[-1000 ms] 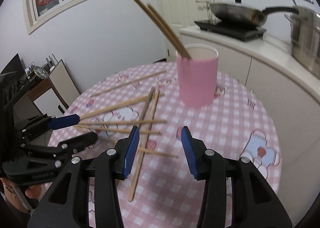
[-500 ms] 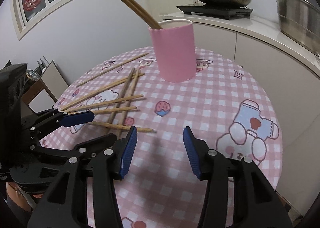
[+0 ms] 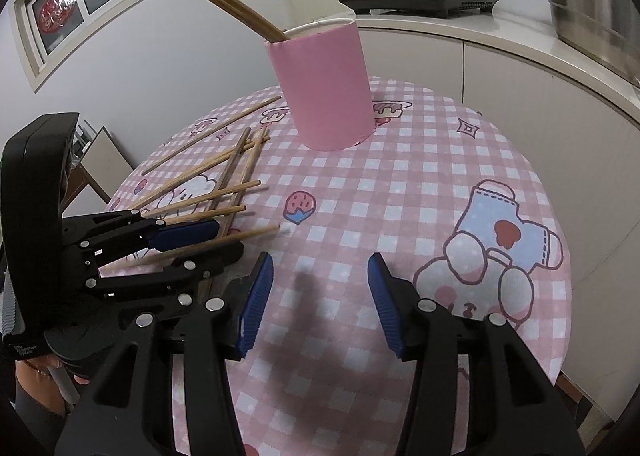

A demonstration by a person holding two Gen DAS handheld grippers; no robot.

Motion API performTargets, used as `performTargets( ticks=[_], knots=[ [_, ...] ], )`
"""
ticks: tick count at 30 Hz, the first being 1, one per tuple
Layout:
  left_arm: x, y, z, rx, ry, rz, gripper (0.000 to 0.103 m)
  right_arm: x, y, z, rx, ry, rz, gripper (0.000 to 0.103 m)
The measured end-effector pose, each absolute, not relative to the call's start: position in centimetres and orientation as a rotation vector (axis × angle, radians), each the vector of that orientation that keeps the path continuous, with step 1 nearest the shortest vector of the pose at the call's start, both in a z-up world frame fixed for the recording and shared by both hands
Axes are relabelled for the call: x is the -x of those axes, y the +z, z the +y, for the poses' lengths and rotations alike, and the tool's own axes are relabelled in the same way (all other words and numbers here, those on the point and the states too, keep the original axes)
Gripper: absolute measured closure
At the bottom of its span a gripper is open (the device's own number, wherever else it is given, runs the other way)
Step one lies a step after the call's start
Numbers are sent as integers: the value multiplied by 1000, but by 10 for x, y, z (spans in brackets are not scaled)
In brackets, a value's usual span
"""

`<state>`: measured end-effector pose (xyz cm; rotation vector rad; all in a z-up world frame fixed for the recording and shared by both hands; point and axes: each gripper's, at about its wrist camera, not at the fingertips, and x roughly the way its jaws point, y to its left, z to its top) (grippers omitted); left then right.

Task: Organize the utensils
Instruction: 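Close the left tool on a chopstick while the right tool grasps another chopstick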

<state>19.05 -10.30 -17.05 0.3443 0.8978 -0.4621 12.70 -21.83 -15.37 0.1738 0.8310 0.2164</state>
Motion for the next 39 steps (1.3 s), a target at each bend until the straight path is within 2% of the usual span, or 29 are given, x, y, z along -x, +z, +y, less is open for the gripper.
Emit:
performTargets(
  ticks=[5, 11, 28, 30, 32, 33, 34, 39],
  knots=[
    [-194, -168, -96, -308, -451, 903, 92, -130, -156, -215, -171, 228, 839, 56],
    [-192, -156, -79, -236, -460, 888, 96, -134, -154, -205, -158, 243, 842, 56],
    [-187, -142, 2, -39, -326, 875, 97, -168, -165, -131, -72, 319, 937, 56],
    [-186, -142, 5, -30, -323, 878, 97, -169, -166, -123, 1, 280, 931, 68],
    [-184, -143, 8, -25, -323, 882, 97, -168, -167, -121, 20, 296, 937, 86],
    [-183, -143, 8, -20, -323, 885, 97, -167, -167, -123, 18, 312, 947, 90],
    [-183, -143, 8, -18, -324, 888, 97, -165, -166, -124, 24, 314, 953, 93],
    [-177, -145, 2, -21, -336, 897, 97, -148, -164, -140, 46, 305, 970, 95]
  ],
)
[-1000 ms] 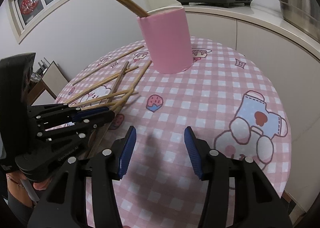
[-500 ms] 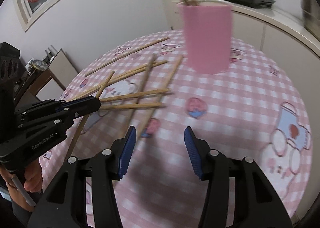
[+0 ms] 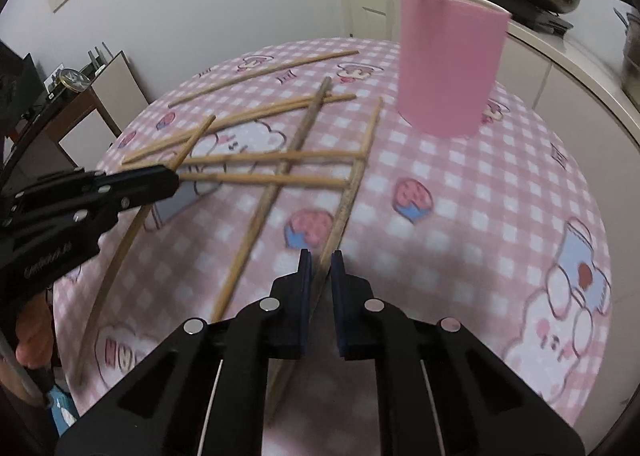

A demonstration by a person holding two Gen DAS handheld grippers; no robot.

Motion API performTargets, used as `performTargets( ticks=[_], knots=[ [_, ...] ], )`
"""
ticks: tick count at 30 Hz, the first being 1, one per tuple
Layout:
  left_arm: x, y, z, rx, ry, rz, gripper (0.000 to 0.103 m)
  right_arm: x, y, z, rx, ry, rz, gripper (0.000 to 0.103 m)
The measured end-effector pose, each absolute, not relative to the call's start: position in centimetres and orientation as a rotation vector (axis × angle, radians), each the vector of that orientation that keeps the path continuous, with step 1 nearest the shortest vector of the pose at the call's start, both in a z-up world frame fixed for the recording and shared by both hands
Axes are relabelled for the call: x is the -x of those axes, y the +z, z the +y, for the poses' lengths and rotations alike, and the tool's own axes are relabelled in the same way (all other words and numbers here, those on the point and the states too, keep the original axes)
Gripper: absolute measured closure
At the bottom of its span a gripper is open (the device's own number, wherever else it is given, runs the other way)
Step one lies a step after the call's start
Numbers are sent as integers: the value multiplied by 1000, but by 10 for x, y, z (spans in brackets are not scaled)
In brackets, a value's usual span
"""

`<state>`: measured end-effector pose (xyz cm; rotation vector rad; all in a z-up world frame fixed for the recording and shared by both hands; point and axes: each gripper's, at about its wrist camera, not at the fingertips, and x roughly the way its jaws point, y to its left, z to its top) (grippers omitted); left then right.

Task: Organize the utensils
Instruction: 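Close the left tool on a chopstick while the right tool grasps another chopstick, then lift both held chopsticks upright and carry them above the pink cup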

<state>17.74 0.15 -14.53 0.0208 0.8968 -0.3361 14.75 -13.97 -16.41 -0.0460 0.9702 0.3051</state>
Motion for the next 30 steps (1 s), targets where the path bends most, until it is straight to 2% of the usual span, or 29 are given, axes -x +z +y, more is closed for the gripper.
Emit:
performTargets(
  ticks=[11, 15, 20, 27, 28, 30],
  knots=[
    [-166, -147, -14, -10, -371, 913, 97, -97, -157, -177, 17, 321, 1039, 97],
    [-165, -146, -18, -6, -373, 916, 96, -109, -154, -169, 17, 309, 1009, 95],
    [-168, -141, -18, 1, -372, 917, 97, -138, -156, -156, 42, 298, 1000, 86],
    [-178, -135, -19, 7, -366, 914, 97, -182, -164, -148, 77, 271, 1019, 86],
    [-179, -134, -19, 8, -367, 912, 97, -185, -165, -147, 87, 274, 1020, 86],
    [-180, -129, -20, 8, -368, 906, 97, -188, -164, -147, 107, 270, 1023, 95]
  ],
)
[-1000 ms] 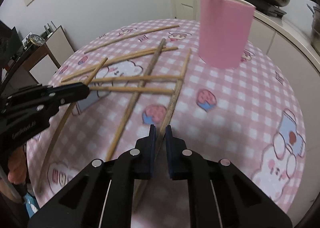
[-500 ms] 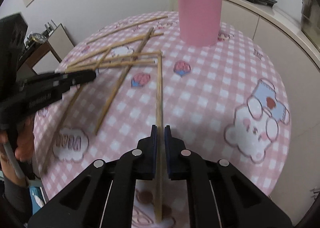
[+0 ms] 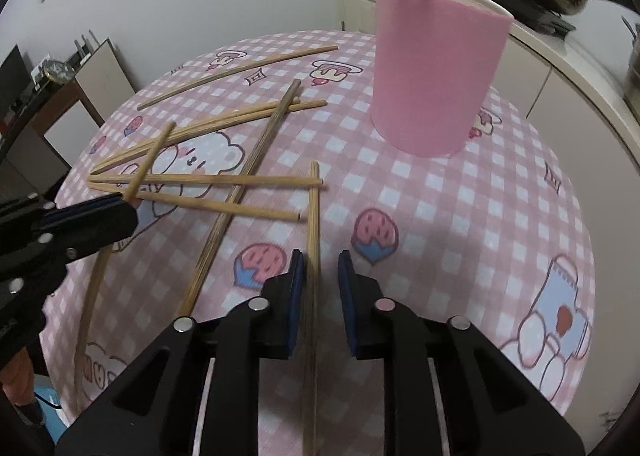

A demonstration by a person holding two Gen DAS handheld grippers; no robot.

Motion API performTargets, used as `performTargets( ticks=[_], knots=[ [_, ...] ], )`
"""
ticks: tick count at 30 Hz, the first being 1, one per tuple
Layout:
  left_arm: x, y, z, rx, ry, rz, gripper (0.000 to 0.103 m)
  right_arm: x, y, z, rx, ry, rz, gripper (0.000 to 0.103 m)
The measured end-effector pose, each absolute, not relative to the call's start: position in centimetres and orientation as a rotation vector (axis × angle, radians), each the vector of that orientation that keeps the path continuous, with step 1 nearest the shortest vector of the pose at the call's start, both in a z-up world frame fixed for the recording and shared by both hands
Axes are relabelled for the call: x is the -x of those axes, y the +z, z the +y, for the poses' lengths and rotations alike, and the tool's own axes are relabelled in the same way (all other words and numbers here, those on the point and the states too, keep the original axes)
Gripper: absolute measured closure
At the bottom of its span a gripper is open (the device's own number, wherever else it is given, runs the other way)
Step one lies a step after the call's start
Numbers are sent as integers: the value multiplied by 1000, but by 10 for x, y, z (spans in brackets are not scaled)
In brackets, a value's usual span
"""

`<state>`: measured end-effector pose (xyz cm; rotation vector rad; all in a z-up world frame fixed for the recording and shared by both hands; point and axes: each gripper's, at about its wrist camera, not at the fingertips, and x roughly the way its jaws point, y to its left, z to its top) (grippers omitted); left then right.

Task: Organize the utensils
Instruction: 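Lift both held chopsticks upright and carry them above the pink cup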

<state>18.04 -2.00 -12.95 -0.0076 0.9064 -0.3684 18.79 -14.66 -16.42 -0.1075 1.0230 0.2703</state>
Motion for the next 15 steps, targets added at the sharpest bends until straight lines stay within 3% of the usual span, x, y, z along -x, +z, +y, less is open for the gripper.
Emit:
performTargets(
  ticks=[7, 15],
  knots=[
    [-175, -105, -23, 21, -380, 851, 97, -173, -146, -165, 48, 251, 975, 98],
    [-156, -59, -21, 45, -377, 738, 96, -130, -78, -170, -5, 322, 779, 98]
  ],
)
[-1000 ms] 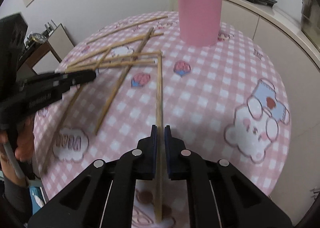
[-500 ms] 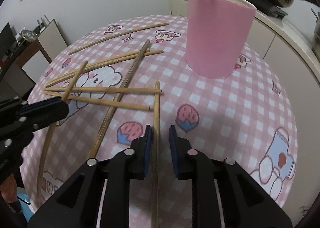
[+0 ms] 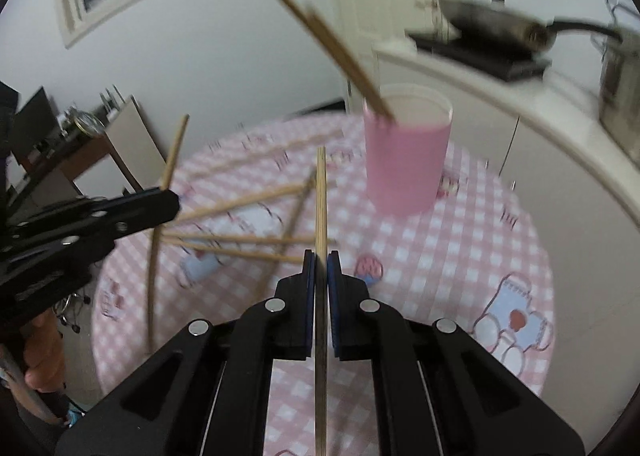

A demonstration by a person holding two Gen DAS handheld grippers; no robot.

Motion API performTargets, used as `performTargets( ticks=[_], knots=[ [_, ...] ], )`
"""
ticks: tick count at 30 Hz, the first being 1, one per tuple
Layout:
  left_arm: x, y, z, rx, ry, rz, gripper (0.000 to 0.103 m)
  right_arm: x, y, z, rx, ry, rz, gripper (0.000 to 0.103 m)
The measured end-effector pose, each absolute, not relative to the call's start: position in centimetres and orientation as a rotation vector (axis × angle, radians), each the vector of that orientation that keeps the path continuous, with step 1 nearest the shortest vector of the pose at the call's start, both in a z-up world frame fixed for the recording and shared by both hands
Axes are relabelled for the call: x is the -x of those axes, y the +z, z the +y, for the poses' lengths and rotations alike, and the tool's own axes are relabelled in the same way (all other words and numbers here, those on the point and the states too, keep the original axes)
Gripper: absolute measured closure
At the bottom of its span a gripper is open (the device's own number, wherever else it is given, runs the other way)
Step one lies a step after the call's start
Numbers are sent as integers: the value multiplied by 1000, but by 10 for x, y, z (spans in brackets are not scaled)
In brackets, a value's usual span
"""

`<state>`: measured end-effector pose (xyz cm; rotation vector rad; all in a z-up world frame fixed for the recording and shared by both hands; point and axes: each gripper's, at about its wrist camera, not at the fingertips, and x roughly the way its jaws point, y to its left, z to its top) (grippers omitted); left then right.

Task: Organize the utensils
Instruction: 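Lift both held chopsticks upright and carry them above the pink cup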

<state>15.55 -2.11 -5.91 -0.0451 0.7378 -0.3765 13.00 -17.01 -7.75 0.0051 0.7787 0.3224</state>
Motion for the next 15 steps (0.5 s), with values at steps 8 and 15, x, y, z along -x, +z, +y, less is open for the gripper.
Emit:
performTargets(
  ticks=[8, 15],
  knots=[
    [-137, -5, -5, 120, -334, 571, 96, -105, -21, -178, -17, 329, 593, 98],
    [-155, 31, -4, 162, -283, 460, 96, -113, 3, -192, -14, 288, 512, 98]
  ],
)
